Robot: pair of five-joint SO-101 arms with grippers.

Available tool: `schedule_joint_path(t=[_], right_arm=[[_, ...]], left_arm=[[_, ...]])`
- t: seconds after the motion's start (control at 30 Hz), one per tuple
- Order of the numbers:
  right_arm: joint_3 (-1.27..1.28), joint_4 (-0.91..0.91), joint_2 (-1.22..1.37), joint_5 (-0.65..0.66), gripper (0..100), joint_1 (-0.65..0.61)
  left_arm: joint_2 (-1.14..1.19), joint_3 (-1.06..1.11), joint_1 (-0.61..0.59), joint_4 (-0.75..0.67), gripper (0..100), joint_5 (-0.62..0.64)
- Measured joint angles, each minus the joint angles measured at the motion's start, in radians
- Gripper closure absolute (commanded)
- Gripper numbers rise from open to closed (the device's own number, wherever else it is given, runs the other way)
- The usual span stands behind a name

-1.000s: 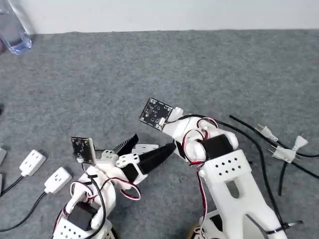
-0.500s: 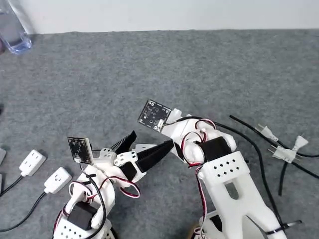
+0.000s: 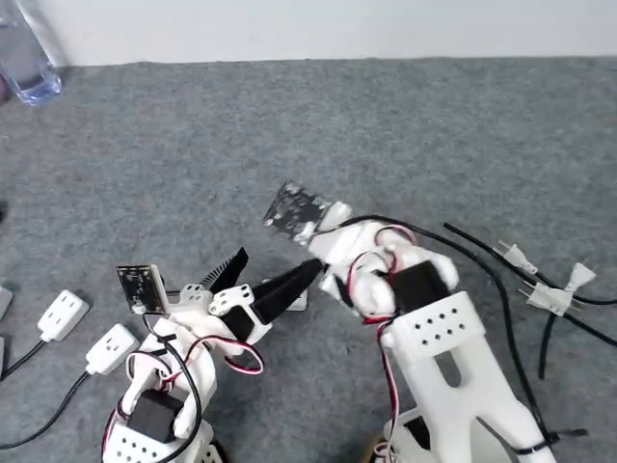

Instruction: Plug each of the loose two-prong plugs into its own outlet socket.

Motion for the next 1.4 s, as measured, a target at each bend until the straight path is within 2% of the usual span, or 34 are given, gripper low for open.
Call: schedule_joint_path(t=[0.43, 0.87, 1.07, 1.4], right_arm=[[0.0, -0.008, 0.0, -0.08, 99.1, -0.032], [0.0, -0.008, 0.0, -0.219, 99.1, -0.071], [-0.038, -0.008, 0.0, -0.227, 99.1, -0.143], [-0.106, 0.021, 0.0, -0.227, 99.1, -0.143]], left_arm=[[0.0, 0.0, -0.005, 0.0, 53, 0.005], [0.0, 0.002, -0.091, 0.0, 52, 0.003], [0.0, 0.002, -0.091, 0.0, 52, 0.003], [0.0, 0.002, -0.091, 0.0, 52, 0.006]])
